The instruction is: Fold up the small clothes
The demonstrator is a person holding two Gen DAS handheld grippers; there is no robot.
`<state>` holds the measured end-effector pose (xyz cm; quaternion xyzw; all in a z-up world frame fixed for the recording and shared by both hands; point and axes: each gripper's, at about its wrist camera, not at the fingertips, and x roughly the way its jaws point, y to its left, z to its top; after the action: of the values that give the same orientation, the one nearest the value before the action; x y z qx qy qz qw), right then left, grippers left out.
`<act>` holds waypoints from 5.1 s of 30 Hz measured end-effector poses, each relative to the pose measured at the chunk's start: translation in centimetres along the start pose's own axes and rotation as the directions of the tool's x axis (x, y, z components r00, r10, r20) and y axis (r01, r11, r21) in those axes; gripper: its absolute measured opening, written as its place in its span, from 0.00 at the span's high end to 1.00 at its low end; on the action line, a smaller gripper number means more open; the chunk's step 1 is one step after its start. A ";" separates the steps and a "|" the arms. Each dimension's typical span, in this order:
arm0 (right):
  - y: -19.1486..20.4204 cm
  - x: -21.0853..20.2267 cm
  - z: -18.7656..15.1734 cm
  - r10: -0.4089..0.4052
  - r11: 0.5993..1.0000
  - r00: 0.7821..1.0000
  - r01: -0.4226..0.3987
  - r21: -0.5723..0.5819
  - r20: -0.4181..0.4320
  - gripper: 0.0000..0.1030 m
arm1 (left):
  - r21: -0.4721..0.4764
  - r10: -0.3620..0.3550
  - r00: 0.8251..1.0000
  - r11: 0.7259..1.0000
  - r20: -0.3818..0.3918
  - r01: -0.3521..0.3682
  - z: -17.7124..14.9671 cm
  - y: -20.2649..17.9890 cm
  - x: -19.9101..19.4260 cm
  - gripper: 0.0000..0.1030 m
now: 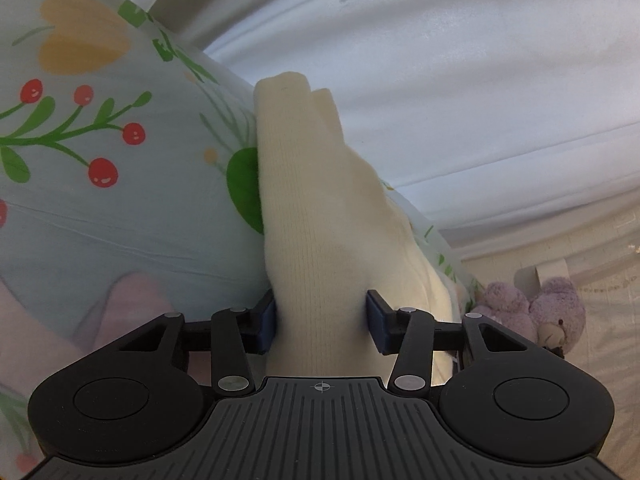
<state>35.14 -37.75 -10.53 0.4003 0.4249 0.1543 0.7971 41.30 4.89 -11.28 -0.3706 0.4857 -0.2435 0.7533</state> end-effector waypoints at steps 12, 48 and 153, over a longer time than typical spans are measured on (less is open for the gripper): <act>5.6 -1.8 -1.7 -0.001 0.996 0.999 0.005 -0.086 0.052 0.74 | 0.084 -0.020 0.999 0.996 0.037 0.016 -0.8 -4.0 -2.6 0.65; 16.7 2.8 -14.8 -0.223 0.905 0.972 0.178 -0.388 -0.075 0.73 | 0.037 0.319 0.928 0.943 0.193 -0.332 -8.4 1.0 -16.4 0.58; 22.1 -4.9 -29.0 -0.661 0.582 0.747 0.568 -0.582 0.068 0.04 | 0.262 0.755 0.608 0.552 0.248 -0.792 -25.0 -6.9 -19.9 0.06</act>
<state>11.06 -11.91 -0.03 -0.0423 0.5316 0.0183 0.8457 10.25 7.11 -1.17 0.0069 0.5073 0.0516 0.8602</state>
